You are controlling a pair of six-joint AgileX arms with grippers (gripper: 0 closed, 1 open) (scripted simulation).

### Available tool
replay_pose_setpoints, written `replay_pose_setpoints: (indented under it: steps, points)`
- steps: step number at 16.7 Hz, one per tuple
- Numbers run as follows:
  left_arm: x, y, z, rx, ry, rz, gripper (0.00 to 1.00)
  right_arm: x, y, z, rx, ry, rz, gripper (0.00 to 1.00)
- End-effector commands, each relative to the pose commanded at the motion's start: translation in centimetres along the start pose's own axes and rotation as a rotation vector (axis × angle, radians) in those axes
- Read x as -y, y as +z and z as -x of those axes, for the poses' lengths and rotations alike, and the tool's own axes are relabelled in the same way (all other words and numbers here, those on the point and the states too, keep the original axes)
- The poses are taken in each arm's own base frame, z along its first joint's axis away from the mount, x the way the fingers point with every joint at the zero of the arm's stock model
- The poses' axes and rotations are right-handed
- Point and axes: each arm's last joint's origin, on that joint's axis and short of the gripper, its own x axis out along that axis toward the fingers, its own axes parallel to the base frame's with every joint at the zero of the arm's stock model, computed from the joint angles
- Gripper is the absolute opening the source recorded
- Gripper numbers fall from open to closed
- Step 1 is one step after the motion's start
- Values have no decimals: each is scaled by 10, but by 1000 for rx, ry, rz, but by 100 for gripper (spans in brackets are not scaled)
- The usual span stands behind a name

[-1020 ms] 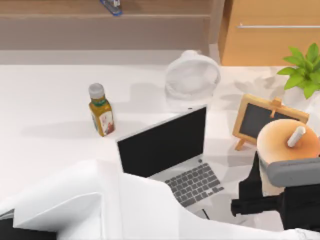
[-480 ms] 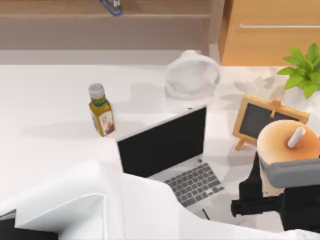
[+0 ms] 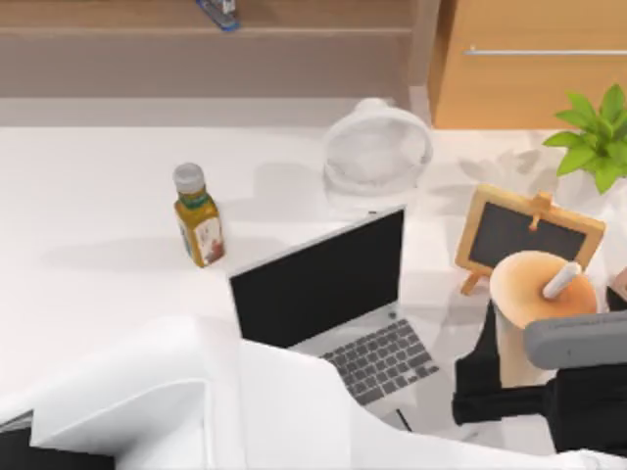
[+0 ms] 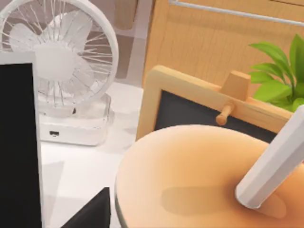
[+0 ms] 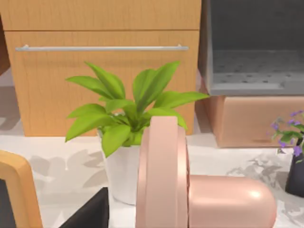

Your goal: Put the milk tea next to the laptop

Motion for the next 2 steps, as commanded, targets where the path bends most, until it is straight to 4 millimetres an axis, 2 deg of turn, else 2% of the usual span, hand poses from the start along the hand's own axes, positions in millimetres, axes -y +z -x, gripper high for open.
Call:
replay_pose_setpoints:
  steps: [2]
  points:
    - [0,0,0,0,0,0,100,0,0,0,0,0,0,100]
